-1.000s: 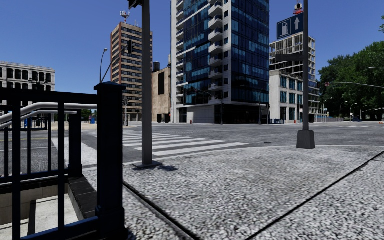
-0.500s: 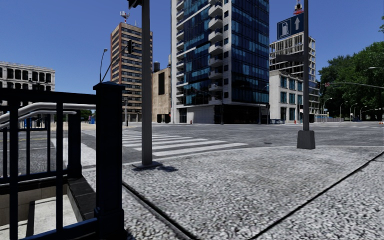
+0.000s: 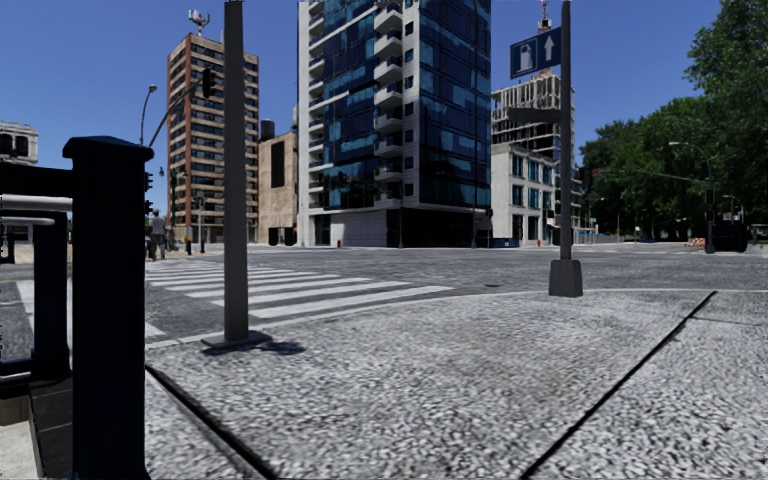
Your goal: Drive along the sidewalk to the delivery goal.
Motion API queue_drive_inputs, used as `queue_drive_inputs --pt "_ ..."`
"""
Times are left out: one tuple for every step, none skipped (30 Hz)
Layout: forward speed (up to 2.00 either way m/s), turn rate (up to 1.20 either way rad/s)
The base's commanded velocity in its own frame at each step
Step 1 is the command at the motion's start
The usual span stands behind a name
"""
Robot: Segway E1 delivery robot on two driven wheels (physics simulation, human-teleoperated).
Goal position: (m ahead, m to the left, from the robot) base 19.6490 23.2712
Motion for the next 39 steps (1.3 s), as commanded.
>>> queue_drive_inputs --pt "0.45 -0.62" --pt "0.44 -0.64" --pt "0.44 -0.64" --pt "0.44 -0.64" --pt "0.44 -0.64" --pt "0.44 -0.64" --pt "0.44 -0.64" --pt "0.44 -0.64" --pt "0.44 -0.64" --pt "0.44 -0.64" --pt "0.44 -0.64" --pt "0.44 -0.64" --pt "0.44 -0.64" --pt "0.44 -0.61" --pt "0.44 -0.60" --pt "0.44 -0.60" --pt "0.44 -0.60" --pt "0.45 -0.59" --pt "0.46 -0.59" --pt "0.46 -0.59" --pt "0.47 -0.57" --pt "0.47 -0.57" --pt "0.47 -0.45" --pt "0.47 0.00" --pt "0.48 0.00" --pt "0.48 0.00" --pt "0.48 0.00" --pt "0.48 0.00" --pt "0.60 0.00" --pt "2.00 0.00" --pt "2.00 0.00" --pt "2.00 0.00" --pt "2.00 0.00" --pt "2.00 0.00" --pt "2.00 0.00" --pt "2.00 0.00" --pt "2.00 0.00" --pt "2.00 0.00" --pt "2.00 0.00"
